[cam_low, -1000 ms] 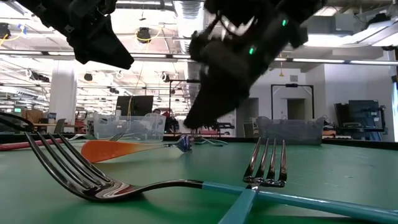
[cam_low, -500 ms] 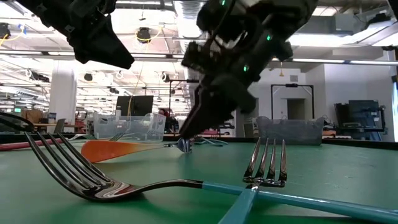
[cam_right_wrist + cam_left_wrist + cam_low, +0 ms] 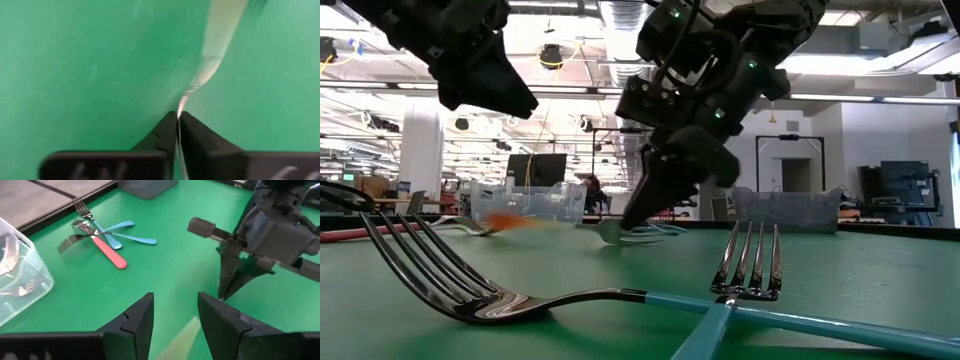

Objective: Sort silverware by color (type)
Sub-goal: Put the orange fork into the transparent bin

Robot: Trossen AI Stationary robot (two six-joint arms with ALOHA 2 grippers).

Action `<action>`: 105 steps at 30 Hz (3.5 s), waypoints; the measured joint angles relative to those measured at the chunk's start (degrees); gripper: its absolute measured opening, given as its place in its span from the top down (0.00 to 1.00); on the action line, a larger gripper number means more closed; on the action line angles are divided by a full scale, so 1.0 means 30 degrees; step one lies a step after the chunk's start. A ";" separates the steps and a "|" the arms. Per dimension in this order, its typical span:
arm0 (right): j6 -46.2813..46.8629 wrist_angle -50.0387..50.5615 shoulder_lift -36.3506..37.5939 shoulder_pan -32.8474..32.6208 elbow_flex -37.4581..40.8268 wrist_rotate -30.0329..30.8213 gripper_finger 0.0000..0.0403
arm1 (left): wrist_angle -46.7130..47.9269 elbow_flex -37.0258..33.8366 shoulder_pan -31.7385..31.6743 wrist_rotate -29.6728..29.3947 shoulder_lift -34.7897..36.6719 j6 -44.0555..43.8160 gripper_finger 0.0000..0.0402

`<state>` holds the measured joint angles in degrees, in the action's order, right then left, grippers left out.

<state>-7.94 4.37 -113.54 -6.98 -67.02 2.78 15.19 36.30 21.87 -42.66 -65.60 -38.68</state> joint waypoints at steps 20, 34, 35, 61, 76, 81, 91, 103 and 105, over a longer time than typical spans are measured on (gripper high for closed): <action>0.5102 0.1419 0.1230 -0.0819 -0.0134 -0.1840 0.96 | -0.6912 0.0219 -0.0117 0.5149 -0.5641 1.0156 0.65; 0.7215 0.1259 0.2259 -0.1288 -0.1668 -0.2049 0.96 | -0.5999 0.1047 -0.0321 0.5039 -0.6631 1.2531 0.65; 0.7211 0.1266 0.2266 -0.1335 -0.1683 -0.2046 0.96 | -0.5624 0.1047 -0.0321 0.4947 -0.6631 1.2523 0.66; 0.6091 0.3850 0.4812 -0.1985 -0.1719 0.5536 0.68 | 0.9593 0.5828 -0.4021 0.2333 -0.6107 1.4070 1.00; 0.8668 0.4991 0.4699 -0.4506 -0.0401 0.9513 0.71 | 1.2005 0.6213 -1.3707 0.5467 -0.1204 2.2397 1.00; 0.8688 0.3633 0.4294 -0.4382 -0.0372 0.9561 0.71 | 1.1110 0.6213 -1.7490 0.8012 -0.0666 2.4522 1.00; 0.8683 0.2435 0.4306 -0.4392 -0.0379 0.9659 0.71 | 0.9954 0.6205 -2.1099 0.8376 -0.2990 2.4160 1.00; 0.9101 0.2402 0.4306 -0.3988 -0.0379 0.9627 0.71 | 0.7519 0.6198 -2.2046 0.8807 -0.5995 2.6228 0.97; 0.9290 0.2424 0.4306 -0.3989 -0.0379 0.9627 0.71 | 0.7174 0.6198 -2.2267 0.9070 -0.5997 2.6248 0.94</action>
<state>19.93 11.64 -100.62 -18.94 -68.16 31.66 36.71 54.89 -44.93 -15.45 -83.59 40.07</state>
